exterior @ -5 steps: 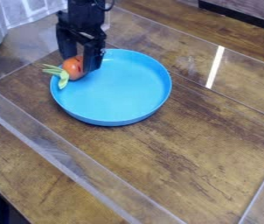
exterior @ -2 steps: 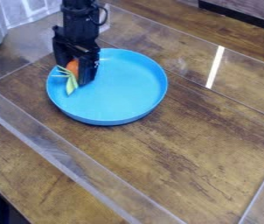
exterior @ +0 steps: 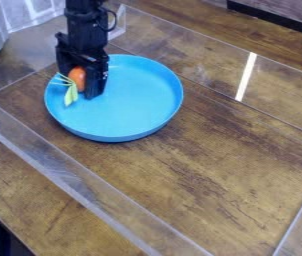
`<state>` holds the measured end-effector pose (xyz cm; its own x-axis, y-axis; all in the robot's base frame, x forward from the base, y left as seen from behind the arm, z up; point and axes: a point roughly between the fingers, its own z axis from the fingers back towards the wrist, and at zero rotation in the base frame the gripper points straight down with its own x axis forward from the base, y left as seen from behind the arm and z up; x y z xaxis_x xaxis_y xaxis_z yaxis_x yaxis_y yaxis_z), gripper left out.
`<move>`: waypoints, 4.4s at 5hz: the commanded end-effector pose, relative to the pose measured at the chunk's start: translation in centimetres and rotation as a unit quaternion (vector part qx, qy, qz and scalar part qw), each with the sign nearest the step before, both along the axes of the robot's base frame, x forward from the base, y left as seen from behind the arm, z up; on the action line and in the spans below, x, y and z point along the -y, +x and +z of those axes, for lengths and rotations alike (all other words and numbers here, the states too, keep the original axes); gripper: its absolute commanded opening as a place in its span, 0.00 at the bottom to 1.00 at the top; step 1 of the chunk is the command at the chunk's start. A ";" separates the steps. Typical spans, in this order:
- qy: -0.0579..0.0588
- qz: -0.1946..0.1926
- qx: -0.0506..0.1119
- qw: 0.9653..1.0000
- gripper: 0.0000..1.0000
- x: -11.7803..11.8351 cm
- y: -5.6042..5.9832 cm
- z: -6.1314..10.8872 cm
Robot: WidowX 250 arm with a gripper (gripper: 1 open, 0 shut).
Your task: Put the carrot in the blue tray
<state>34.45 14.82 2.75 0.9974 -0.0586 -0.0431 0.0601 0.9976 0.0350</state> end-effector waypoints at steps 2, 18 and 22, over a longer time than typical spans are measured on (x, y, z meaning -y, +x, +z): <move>0.007 0.015 0.026 1.000 1.00 -1.7 0.5 0.8; 0.004 0.009 0.067 0.998 1.00 -2.8 1.9 5.7; 0.001 0.008 0.069 0.998 1.00 -3.1 2.4 5.7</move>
<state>36.04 16.81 4.67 0.9984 -0.0559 -0.0014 0.0559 0.9984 -0.0072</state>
